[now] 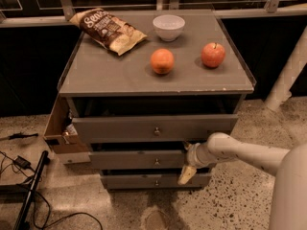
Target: Open middle drawer
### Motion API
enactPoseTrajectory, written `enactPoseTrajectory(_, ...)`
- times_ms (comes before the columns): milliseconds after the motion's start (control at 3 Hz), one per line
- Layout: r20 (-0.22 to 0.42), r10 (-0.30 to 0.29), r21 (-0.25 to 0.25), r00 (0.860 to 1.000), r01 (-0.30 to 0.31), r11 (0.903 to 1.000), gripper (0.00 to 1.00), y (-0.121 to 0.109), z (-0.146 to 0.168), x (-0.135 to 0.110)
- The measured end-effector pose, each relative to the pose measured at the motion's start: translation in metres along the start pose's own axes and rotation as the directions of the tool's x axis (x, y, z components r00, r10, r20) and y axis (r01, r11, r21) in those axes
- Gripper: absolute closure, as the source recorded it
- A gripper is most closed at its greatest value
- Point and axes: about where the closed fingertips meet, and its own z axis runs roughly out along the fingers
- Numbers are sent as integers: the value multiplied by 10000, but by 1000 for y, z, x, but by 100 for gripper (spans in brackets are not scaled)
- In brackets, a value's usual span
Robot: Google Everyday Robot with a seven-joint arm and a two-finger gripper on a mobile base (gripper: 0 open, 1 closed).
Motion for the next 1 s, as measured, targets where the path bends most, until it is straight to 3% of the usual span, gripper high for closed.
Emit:
enactPoseTrajectory(667, -221, 328, -724, 9992, -343, 9968, 0, 7, -3, 4)
enactPoseTrajectory(1000, -246, 684, -1174, 9974, -708, 9906, 0, 18, -13, 12)
